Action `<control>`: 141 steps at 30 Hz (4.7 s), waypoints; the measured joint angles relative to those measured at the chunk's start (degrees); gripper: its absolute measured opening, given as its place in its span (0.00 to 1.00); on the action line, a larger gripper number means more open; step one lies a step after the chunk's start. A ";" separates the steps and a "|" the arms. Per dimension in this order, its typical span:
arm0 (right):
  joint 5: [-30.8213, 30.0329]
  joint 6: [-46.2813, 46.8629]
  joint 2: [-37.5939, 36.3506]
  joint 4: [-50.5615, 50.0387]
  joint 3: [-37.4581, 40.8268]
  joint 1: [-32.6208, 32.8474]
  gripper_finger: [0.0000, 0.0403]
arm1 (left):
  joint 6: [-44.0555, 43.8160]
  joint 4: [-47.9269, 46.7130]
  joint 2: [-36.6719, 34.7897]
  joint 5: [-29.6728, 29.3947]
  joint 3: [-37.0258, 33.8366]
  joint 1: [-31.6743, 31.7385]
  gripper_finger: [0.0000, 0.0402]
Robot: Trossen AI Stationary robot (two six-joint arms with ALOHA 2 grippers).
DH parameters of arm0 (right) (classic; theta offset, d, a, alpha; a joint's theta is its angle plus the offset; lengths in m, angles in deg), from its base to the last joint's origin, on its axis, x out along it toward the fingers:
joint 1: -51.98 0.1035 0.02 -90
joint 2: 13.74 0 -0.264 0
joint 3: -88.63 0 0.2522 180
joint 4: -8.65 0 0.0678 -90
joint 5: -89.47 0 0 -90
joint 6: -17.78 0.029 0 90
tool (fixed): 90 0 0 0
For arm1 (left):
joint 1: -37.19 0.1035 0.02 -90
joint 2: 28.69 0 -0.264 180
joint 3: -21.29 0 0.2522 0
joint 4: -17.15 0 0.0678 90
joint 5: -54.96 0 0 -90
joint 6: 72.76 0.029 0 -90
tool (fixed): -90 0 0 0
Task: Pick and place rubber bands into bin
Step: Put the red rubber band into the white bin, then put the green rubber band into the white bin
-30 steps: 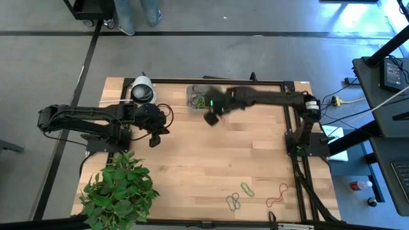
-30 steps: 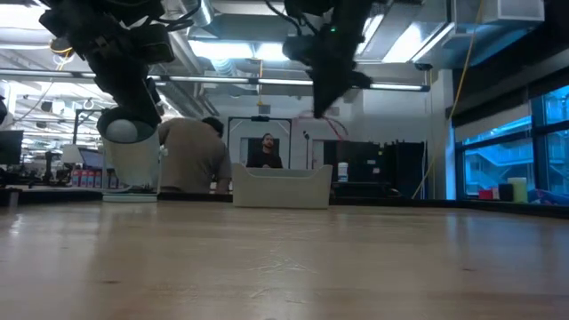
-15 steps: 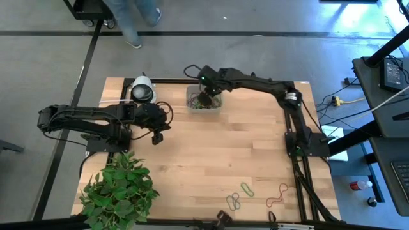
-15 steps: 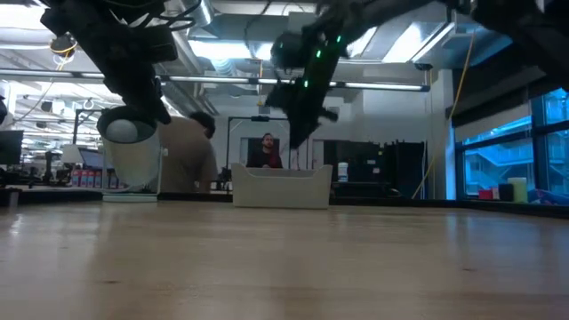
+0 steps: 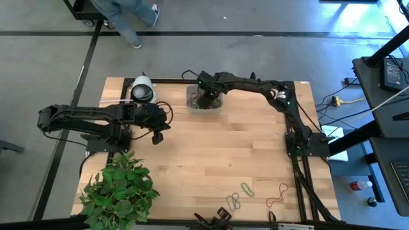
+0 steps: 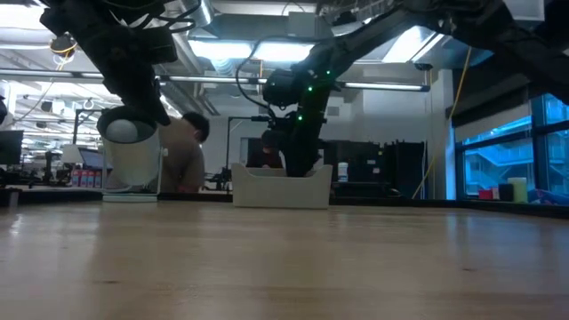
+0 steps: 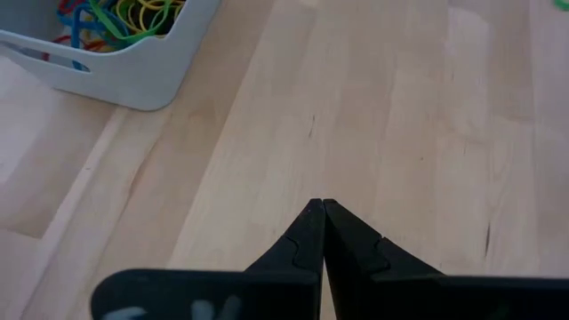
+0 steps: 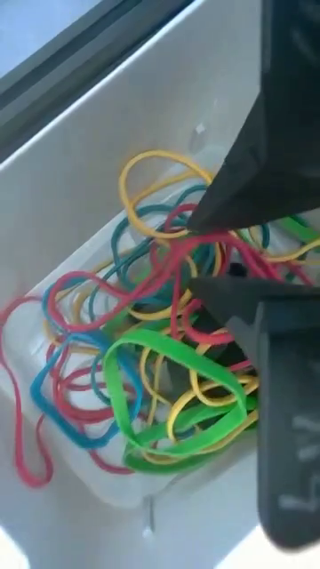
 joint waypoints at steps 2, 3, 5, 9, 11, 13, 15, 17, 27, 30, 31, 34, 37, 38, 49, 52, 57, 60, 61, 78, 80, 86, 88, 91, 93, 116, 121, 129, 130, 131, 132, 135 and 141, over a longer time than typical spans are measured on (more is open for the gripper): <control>0.00 1.17 -0.20 -1.17 0.00 -0.04 0.31 | 0.29 -0.06 0.00 0.00 0.00 0.00 0.00; 0.45 1.45 -0.27 -2.47 -0.43 -0.04 0.33 | 0.43 -0.06 0.00 0.04 0.00 0.00 0.00; 0.97 1.51 -0.27 -6.42 -1.93 -0.06 0.37 | 0.55 -0.06 0.00 0.61 0.00 -0.02 0.00; 1.02 1.58 -0.34 -11.08 -5.02 0.07 0.42 | 0.58 -0.10 0.00 0.63 0.00 -0.03 0.00; 1.01 1.58 -0.36 -13.37 -6.99 0.33 0.42 | 0.60 -0.10 0.00 0.66 0.00 -0.04 0.00; 0.98 1.77 -0.45 -14.53 -8.40 0.75 0.42 | 0.60 -0.10 0.00 0.66 0.00 -0.03 0.00; 0.98 2.60 -0.45 -16.53 -9.58 1.36 0.42 | 0.60 -0.12 0.00 0.66 0.00 -0.04 0.00; 0.96 2.83 -1.20 -17.41 -9.71 2.03 0.42 | 0.54 -0.12 0.00 0.66 0.00 -0.03 0.00; -1.33 9.33 -13.63 -15.40 0.80 6.90 0.32 | 0.45 -0.54 -0.02 2.40 -0.02 -0.09 0.00; -2.80 13.14 -17.86 -14.36 6.50 9.40 0.29 | 0.45 -0.54 -0.02 2.51 -0.02 -0.09 0.00; -3.42 14.68 -19.41 -14.05 8.59 10.33 0.28 | 0.45 -0.54 -0.02 2.51 -0.02 -0.09 0.00; -4.15 20.06 -24.01 -12.37 14.88 13.52 0.25 | 0.45 -0.54 -0.02 2.57 -0.02 -0.09 0.00; -4.26 25.33 -27.89 -10.37 20.95 16.79 0.23 | 0.52 -0.56 -0.02 2.62 -0.02 -0.09 0.00; -4.27 27.07 -28.93 -9.61 22.79 17.88 0.23 | 0.52 -0.58 -0.02 2.67 -0.02 -0.09 0.00; -4.36 42.65 -34.15 -6.64 34.26 28.23 0.21 | 1.56 -0.58 -0.02 4.33 -0.02 -0.26 0.00; -4.35 45.33 -34.15 -6.47 35.34 30.52 0.21 | 1.25 -0.56 -0.02 4.33 -0.02 -0.26 0.00; -5.88 48.13 -34.13 -6.54 35.80 33.45 0.21 | 1.06 -0.52 -0.02 4.37 -0.02 -0.26 0.00; -7.11 48.75 -34.13 -6.23 35.80 34.84 0.21 | 1.06 -0.49 -0.02 4.35 -0.02 -0.26 0.00; -7.15 49.47 -34.13 -6.32 35.80 35.17 0.21 | 1.06 -0.49 -0.02 4.33 -0.02 -0.26 0.00; -7.12 52.05 -34.11 -4.89 35.78 37.69 0.21 | 1.06 -0.03 -0.02 4.30 -0.02 -0.26 0.00; -7.16 52.14 -34.11 -4.87 35.78 38.54 0.21 | 1.06 -0.03 -0.02 4.31 -0.02 -0.26 0.00; -7.15 56.08 -34.11 -4.87 35.78 42.54 0.21 | 1.06 -0.03 -0.02 4.33 -0.02 -0.26 0.00; -7.17 58.54 -34.11 -4.94 35.78 44.21 0.21 | 1.08 -0.06 -0.02 4.33 -0.02 -0.26 0.00; -6.80 64.54 -34.06 -5.71 35.78 46.83 0.21 | 1.15 -0.06 -0.02 4.33 -0.02 -0.26 0.00; -6.60 68.83 -34.04 -6.48 35.78 48.66 0.21 | 1.95 -0.06 -0.02 4.35 -0.02 -0.26 0.00; 8.51 84.07 -21.50 -3.41 35.71 61.30 0.21 | 3.03 -0.56 -0.02 4.44 -0.03 -0.26 0.00; 10.44 84.13 -18.20 -3.78 35.69 61.90 0.21 | 3.03 -0.58 -0.02 4.44 -0.04 -0.26 0.00; 14.13 83.93 -14.52 -1.12 35.43 61.90 0.06 | 3.03 -0.56 -0.02 4.42 -0.04 -0.26 0.00; 14.10 83.94 -14.49 -1.09 35.43 61.86 0.03 | 3.03 -0.54 -0.02 4.42 -0.04 -0.26 0.00; 13.71 83.98 -14.74 -1.08 35.48 61.86 0.02 | 3.03 -0.56 -0.01 4.42 -0.04 -0.25 0.00; 13.03 83.98 -15.04 -1.07 35.56 61.88 0.02 | 3.03 -0.56 0.00 4.42 -0.04 -0.24 0.00; 12.00 83.66 -16.76 -1.60 35.75 60.92 0.01 | 3.03 -0.54 0.00 4.41 -0.04 -0.26 0.00; 6.05 76.43 -21.74 -3.11 35.76 54.99 0.00 | 4.52 -0.09 0.00 4.36 -0.04 -0.25 0.00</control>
